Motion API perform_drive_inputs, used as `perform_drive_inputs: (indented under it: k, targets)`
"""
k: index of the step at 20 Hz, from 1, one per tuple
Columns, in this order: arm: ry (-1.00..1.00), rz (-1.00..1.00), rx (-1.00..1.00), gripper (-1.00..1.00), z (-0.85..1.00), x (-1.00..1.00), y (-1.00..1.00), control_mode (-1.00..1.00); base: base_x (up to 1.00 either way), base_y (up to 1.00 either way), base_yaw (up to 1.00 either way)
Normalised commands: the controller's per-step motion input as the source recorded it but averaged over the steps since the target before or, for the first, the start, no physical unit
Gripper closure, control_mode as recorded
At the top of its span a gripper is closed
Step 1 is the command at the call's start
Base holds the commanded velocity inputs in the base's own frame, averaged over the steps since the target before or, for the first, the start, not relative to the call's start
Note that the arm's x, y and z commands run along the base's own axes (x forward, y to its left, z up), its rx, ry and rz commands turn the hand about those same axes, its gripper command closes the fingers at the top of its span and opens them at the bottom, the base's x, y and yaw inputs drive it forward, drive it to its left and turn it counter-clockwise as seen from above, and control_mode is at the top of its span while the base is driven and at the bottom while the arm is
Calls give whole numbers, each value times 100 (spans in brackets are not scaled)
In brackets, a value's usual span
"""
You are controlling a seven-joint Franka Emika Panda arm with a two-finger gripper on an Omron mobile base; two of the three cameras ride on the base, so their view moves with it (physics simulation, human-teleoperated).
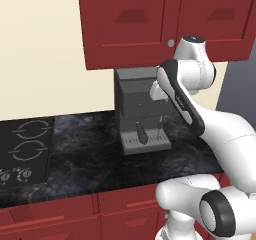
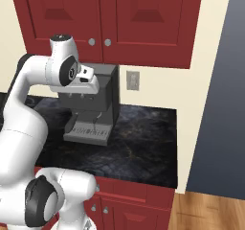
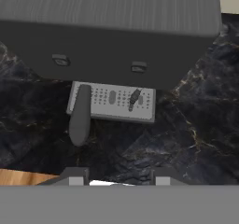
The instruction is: Open the cabinet. Pick the bar soap and place it next to the sink. Then close the cabinet.
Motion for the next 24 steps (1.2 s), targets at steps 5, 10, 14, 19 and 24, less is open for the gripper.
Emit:
perform_drive_inputs:
  k: [5, 10, 14, 19, 24]
  targets:
    - [0, 0, 0, -100, -1, -6, 0, -100, 0, 0, 0]
    - [-1, 0, 0, -100, 4, -13, -6, -100, 0, 0, 0]
    - [0, 0, 0, -100, 7, 0, -15, -100, 0, 0, 0]
    - [0, 0, 0, -100, 25, 0, -38, -100, 0, 0, 0]
    - [0, 0, 2, -100, 32, 0, -31, -100, 0, 0, 0]
